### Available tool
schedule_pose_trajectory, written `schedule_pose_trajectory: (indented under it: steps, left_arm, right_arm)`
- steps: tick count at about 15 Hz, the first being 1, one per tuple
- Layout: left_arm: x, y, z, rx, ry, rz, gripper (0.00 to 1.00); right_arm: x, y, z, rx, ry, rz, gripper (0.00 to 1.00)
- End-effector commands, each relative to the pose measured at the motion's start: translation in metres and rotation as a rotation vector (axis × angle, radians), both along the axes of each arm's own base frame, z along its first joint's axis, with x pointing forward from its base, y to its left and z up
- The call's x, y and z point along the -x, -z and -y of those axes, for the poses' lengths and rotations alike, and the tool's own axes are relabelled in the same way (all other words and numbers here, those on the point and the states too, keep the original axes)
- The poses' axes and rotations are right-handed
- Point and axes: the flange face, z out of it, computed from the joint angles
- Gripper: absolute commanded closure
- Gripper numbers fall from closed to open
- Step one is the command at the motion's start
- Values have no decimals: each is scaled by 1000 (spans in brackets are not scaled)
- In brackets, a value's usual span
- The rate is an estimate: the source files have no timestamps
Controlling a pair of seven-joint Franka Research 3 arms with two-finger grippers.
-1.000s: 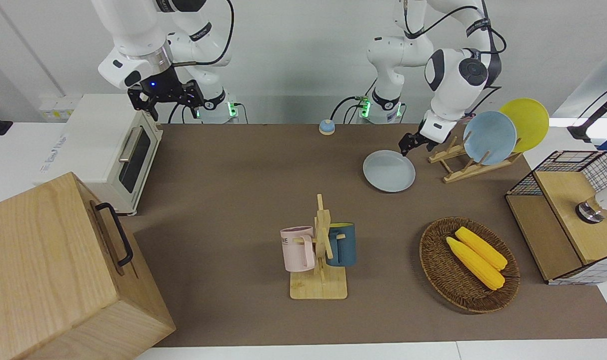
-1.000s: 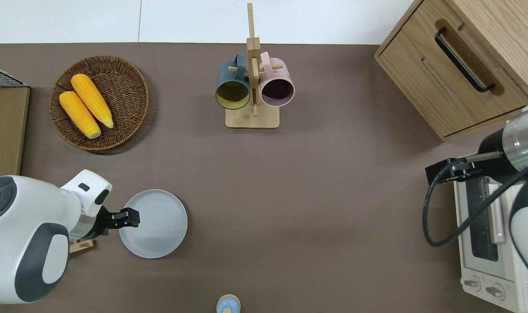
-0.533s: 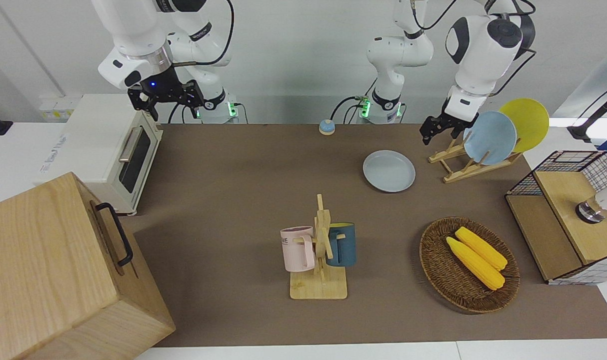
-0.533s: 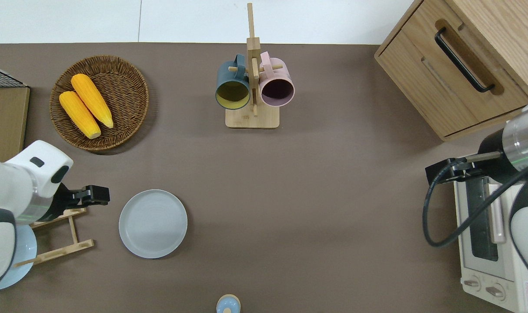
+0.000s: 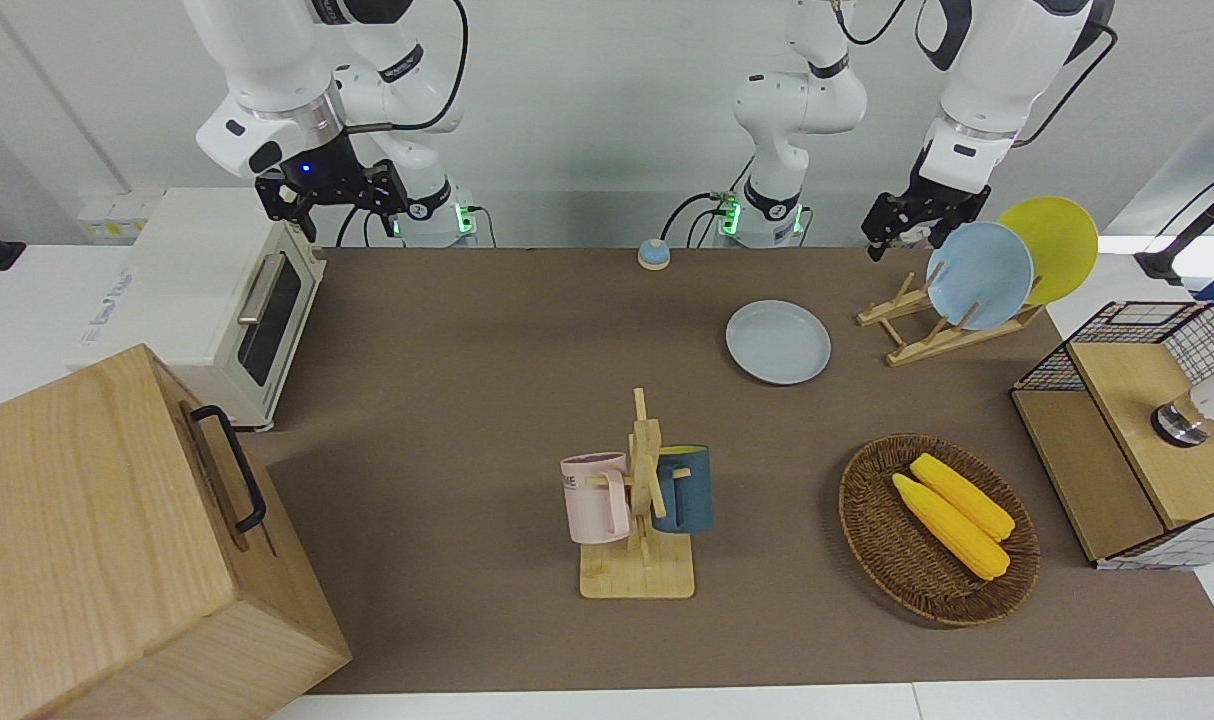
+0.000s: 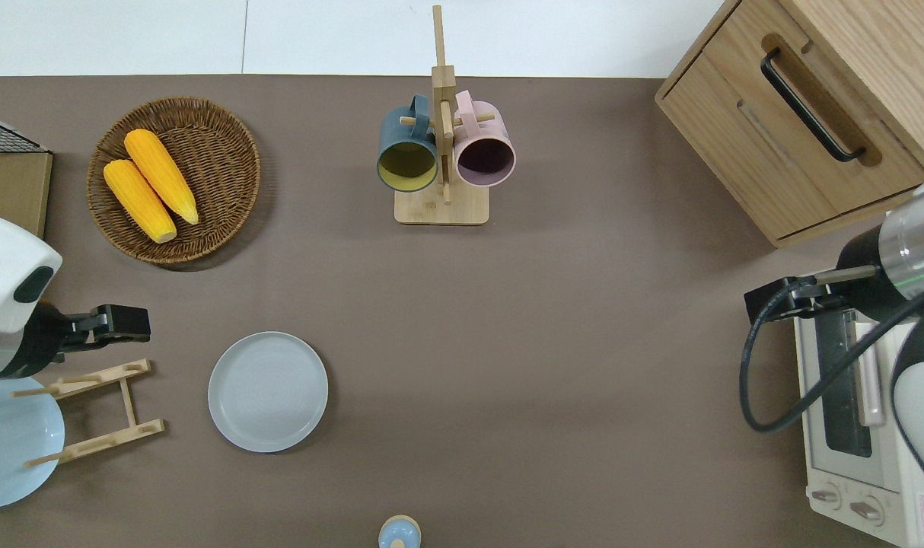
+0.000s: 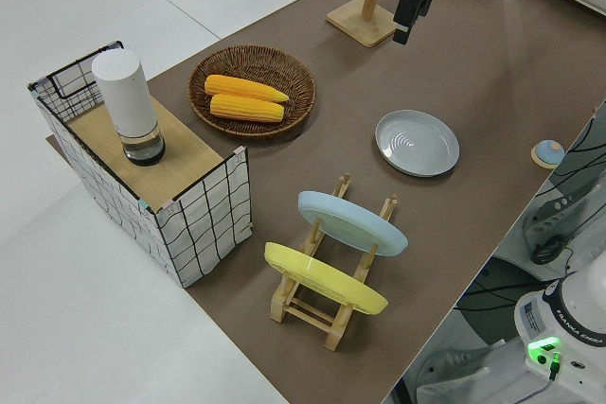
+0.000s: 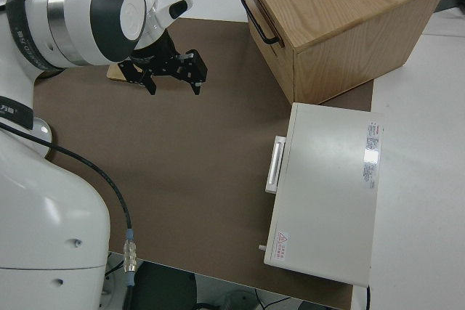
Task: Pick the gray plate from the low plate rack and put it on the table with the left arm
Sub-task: 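Open the left gripper and withdraw it toward the rack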
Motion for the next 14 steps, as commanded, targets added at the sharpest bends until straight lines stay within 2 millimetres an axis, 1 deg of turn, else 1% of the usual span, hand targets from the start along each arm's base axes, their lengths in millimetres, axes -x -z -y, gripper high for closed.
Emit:
schedule_pose_trajectory:
  steps: [1, 3, 10, 14]
  left_arm:
    - [-3, -22, -8, -11, 126, -9, 0]
    - [-2, -25, -12, -8, 156, -14, 0]
    - [-3, -21, -11, 13, 130, -20, 2]
    - [-2, -22, -12, 16, 113, -17, 0]
  right_arm:
    - [2, -5, 2, 9, 16, -1, 17]
    - [2, -5, 2, 9, 16, -1, 17]
    - [2, -5, 2, 9, 16, -1, 17]
    - [2, -5, 2, 9, 16, -1, 17]
